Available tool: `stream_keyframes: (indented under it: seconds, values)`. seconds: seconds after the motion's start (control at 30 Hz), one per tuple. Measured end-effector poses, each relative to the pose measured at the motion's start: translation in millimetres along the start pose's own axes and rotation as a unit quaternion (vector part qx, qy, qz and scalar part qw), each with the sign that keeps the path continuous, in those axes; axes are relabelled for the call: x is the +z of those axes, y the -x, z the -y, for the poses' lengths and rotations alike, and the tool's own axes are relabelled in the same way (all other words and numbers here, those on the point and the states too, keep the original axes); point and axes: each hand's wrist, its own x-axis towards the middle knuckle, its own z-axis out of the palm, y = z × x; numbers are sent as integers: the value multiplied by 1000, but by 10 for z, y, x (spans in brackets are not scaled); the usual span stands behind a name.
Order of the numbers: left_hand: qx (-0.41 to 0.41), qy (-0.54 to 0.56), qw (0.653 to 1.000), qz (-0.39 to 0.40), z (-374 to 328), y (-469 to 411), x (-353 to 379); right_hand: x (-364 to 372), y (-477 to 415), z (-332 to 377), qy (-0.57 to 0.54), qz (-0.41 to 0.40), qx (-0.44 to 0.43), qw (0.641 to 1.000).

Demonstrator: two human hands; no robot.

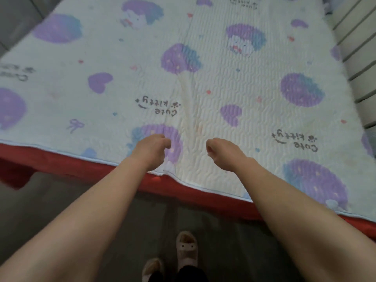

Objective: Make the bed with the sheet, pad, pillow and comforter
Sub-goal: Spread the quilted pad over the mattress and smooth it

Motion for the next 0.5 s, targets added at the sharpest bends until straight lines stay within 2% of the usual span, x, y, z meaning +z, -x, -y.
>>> stream_keyframes:
  seconds: [0.3, 0.5]
  values:
    - [-105, 18, 994, -30, 1075, 237, -212, 25, -824, 871, 4, 11, -96, 995]
    - [-147, 32, 988, -36, 2217, 494, -320, 205, -1406, 1935, 15, 29, -134, 990]
